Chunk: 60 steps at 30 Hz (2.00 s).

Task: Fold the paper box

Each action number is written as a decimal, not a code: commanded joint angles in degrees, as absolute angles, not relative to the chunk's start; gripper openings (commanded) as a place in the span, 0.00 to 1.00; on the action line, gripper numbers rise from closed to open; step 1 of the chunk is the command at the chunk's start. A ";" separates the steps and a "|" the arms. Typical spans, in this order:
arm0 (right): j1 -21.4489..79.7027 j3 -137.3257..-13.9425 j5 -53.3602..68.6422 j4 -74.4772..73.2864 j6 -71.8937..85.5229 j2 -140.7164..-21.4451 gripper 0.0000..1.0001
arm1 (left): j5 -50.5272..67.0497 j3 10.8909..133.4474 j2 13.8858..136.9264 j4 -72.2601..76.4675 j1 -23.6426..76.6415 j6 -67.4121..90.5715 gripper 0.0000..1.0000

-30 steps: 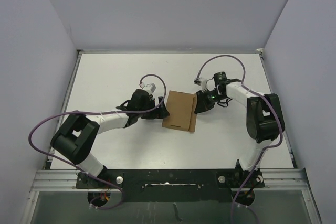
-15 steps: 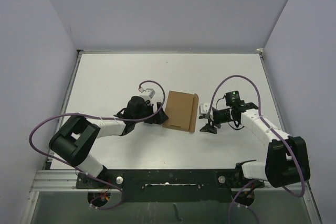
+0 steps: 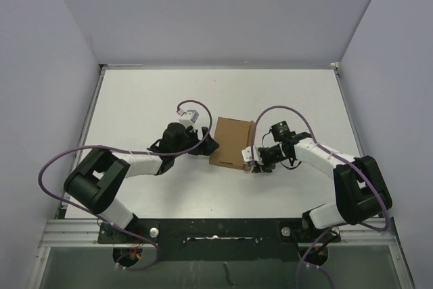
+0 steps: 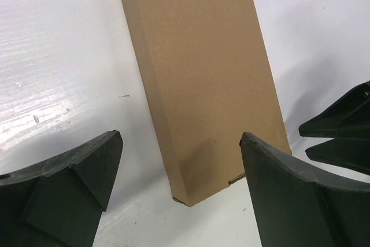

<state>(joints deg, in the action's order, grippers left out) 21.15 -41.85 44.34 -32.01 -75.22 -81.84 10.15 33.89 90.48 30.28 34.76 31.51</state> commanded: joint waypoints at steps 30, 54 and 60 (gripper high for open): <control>24.26 -47.11 40.38 -33.65 -70.76 -84.42 0.26 | 9.27 37.19 96.22 33.44 34.89 34.95 0.81; 24.89 -42.88 39.87 -28.29 -70.62 -85.45 0.24 | 10.19 36.11 97.07 31.26 35.33 37.33 0.77; 26.14 -42.72 37.99 -26.82 -69.36 -86.73 0.23 | 10.37 36.31 97.46 30.88 35.50 37.29 0.76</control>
<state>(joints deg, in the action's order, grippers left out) 25.32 -43.03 38.87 -29.39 -70.19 -86.17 10.31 35.38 96.97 31.73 34.92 37.32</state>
